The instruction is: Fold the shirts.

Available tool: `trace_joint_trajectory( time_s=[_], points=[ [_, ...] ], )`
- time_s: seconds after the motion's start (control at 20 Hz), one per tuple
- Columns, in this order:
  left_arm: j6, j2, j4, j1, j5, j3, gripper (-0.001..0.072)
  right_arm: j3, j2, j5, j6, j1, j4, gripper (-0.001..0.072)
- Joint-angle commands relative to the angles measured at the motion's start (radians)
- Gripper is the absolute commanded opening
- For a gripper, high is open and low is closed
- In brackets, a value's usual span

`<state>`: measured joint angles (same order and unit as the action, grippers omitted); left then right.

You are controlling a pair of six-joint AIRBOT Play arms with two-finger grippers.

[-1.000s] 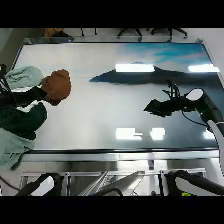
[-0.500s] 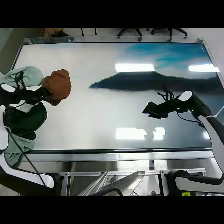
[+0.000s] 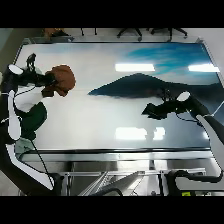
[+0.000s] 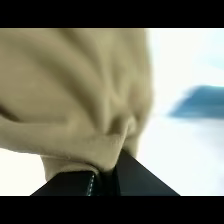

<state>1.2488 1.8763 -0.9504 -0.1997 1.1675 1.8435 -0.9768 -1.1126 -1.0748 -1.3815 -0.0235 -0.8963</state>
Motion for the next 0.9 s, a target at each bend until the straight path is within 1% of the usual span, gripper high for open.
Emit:
trace_joint_trajectory(
  time_s=[0.0,0.05,0.1,0.2,0.25,0.35,0.55,0.6,0.65,0.75,0.85],
  points=[
    [0.002,-0.126,0.221,0.106,0.182,0.113,0.0013,-0.006,0.019,-0.031,0.025,-0.025,0.003,0.0505],
    [0.003,-0.177,0.254,0.152,0.223,0.113,0.0013,-0.007,0.035,-0.053,0.03,-0.042,0.003,0.0505],
    [0.018,-0.222,0.254,0.2,0.253,0.101,0.0013,-0.007,0.056,-0.074,0.042,-0.063,0.002,0.0505],
    [0.037,-0.311,0.248,0.307,0.27,0.018,0.0014,-0.007,0.104,-0.105,0.044,-0.106,0.0,0.0505],
    [0.039,-0.352,0.23,0.365,0.254,-0.046,0.0014,-0.006,0.129,-0.112,0.044,-0.126,0.0,0.0505],
    [0.04,-0.402,0.201,0.474,0.178,-0.184,0.0014,-0.006,0.176,-0.114,0.044,-0.156,0.0,0.0505],
    [0.04,-0.386,0.184,0.64,0.032,-0.41,0.0025,-0.006,0.209,-0.153,0.048,-0.169,-0.011,0.0506],
    [0.039,-0.365,0.184,0.666,0.031,-0.434,0.0419,-0.005,0.208,-0.166,0.048,-0.169,-0.011,0.0507],
    [0.052,-0.344,0.186,0.676,0.05,-0.437,0.0693,-0.005,0.209,-0.173,0.049,-0.169,-0.008,0.0508],
    [0.053,-0.315,0.182,0.649,0.131,-0.392,0.0695,-0.006,0.209,-0.18,0.05,-0.169,-0.008,0.0508],
    [0.061,-0.316,0.181,0.563,0.219,-0.333,0.0694,-0.005,0.209,-0.19,0.051,-0.168,-0.008,0.0509]
  ],
)
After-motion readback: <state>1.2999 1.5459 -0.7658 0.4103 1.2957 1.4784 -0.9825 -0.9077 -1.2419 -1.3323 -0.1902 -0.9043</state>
